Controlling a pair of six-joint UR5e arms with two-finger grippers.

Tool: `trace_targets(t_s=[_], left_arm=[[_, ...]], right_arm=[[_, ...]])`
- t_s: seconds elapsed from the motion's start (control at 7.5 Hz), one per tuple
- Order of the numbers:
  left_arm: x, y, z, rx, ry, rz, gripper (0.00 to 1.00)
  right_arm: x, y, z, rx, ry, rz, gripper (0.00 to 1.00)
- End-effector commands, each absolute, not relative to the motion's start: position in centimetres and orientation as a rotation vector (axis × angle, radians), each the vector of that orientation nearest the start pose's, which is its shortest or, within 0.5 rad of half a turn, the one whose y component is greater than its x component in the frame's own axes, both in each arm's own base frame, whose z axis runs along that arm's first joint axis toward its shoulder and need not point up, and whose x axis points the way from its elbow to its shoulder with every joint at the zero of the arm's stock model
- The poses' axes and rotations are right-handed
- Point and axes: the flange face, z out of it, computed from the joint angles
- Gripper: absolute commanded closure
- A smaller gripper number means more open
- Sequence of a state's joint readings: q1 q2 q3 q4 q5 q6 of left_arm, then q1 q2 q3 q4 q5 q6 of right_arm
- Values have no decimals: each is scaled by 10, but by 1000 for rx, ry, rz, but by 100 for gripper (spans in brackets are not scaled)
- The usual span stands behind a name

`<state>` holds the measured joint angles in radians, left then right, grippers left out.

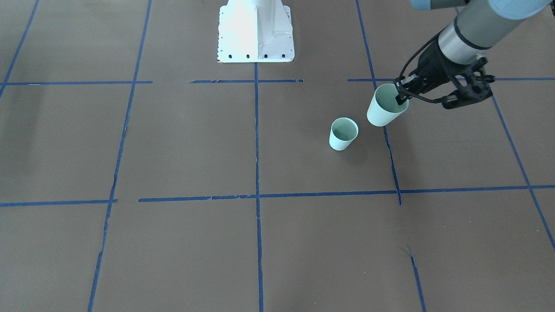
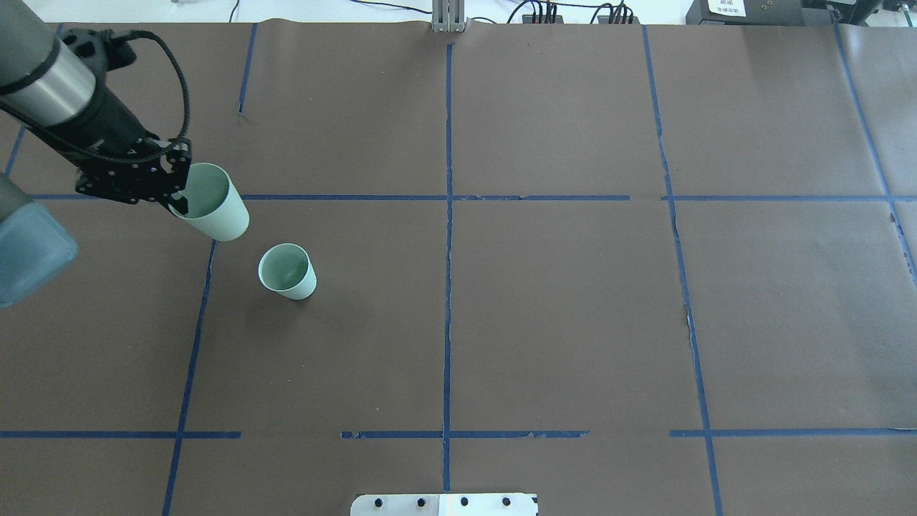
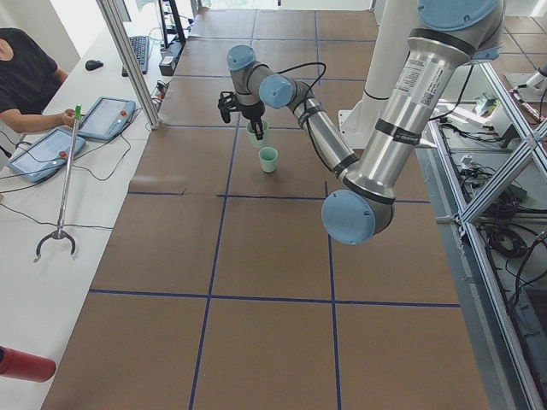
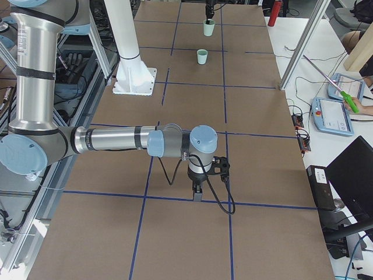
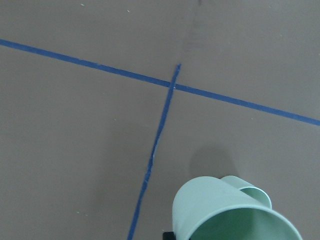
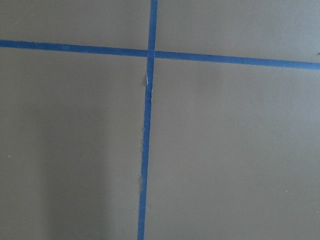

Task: Stack cups
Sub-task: 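Carry the held cup with the left gripper over the other pale green cup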

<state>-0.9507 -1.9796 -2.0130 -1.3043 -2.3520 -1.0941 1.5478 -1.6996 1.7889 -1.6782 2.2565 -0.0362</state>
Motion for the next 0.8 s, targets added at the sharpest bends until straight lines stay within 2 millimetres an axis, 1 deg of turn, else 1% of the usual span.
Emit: trace_targets(t_s=[0.0,0.27,0.4,0.67], left_arm=[[314,-479,274,-243,938,-199,100],[323,-475,280,-254,927,-186,100],[334,-473,289,-272,912,-178,100],[342,-478,298,-267,919,-167,100]], right_arm=[[60,-436,628,-14,-686,-51,0],[60,-436,628,-14,-686,-51,0],[60,-436,628,-14,-686,-51,0],[60,-436,628,-14,-686,-51,0]])
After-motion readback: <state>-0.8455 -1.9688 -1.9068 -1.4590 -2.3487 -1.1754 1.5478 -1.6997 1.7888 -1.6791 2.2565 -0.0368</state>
